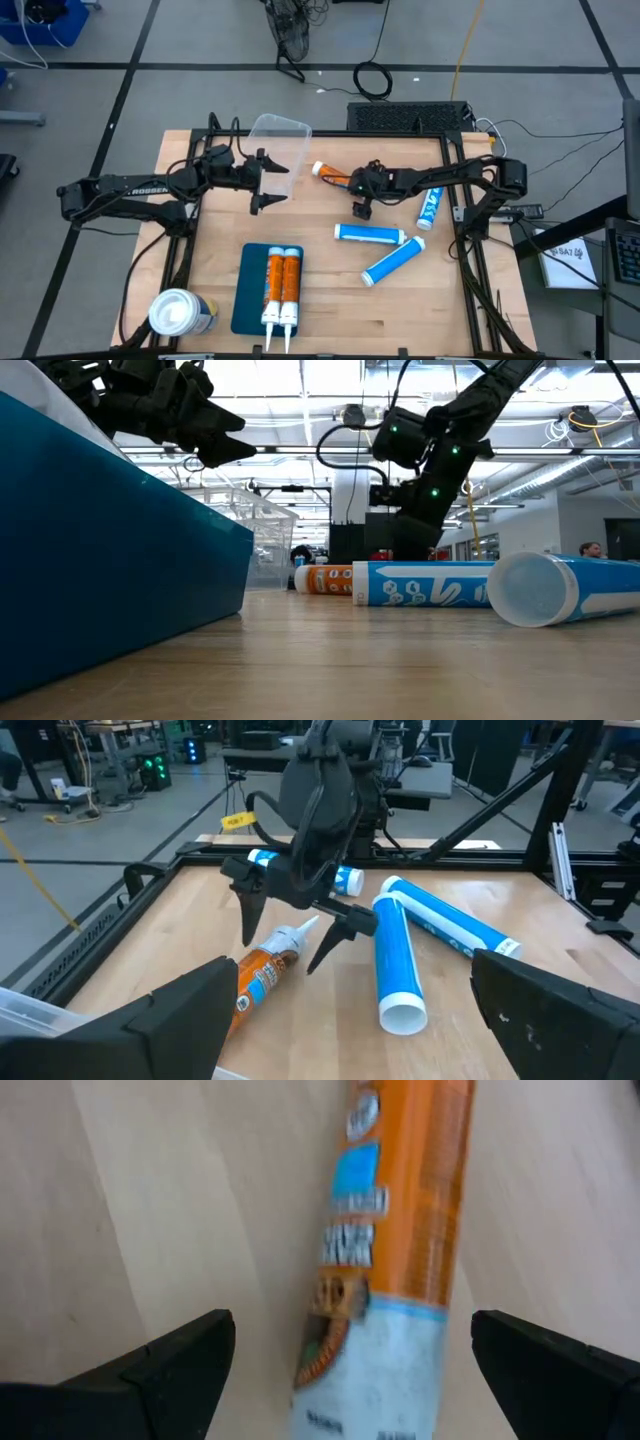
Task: Pick & place silicon tubes, Sealant and Lysol wipes
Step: Put the orange sealant into the blue bin
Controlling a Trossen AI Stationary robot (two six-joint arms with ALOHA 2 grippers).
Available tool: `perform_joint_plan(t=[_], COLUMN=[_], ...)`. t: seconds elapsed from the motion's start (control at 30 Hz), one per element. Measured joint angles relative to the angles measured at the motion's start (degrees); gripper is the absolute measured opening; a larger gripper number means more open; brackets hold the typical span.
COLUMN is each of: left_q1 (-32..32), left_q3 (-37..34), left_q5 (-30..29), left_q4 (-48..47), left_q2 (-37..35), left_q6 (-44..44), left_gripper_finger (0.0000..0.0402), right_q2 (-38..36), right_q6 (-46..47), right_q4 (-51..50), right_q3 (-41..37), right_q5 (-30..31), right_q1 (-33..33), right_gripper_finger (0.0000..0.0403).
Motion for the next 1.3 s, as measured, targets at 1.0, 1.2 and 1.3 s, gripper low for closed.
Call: perform_joint_plan(t=[1.0, 1.2, 1.3], left_q1=[0.0, 0.0, 0.0], left_q3=[0.0, 0.0, 0.0], left_q5=[0.0, -0.1, -0.1], left_q4=[0.5, 0.5, 0.4], left_q2=[0.0, 0.0, 0.0], left_q6=[-2.6, -2.7, -2.7], left_gripper_finger=[0.0392, 0.0392, 0.0392], right_q2=[0.4, 0.4, 0.4], right_q6=[3.8, 2.8, 1.9], right_q4=[9.6, 10.0, 11.2], right_q3=[-8.3, -8.4, -8.4], right_q5=[-3.2, -3.2, -3.2], right_q1=[-3.3, -3.2, -3.2], right_gripper_finger=[0.0236, 0.0210, 0.0210])
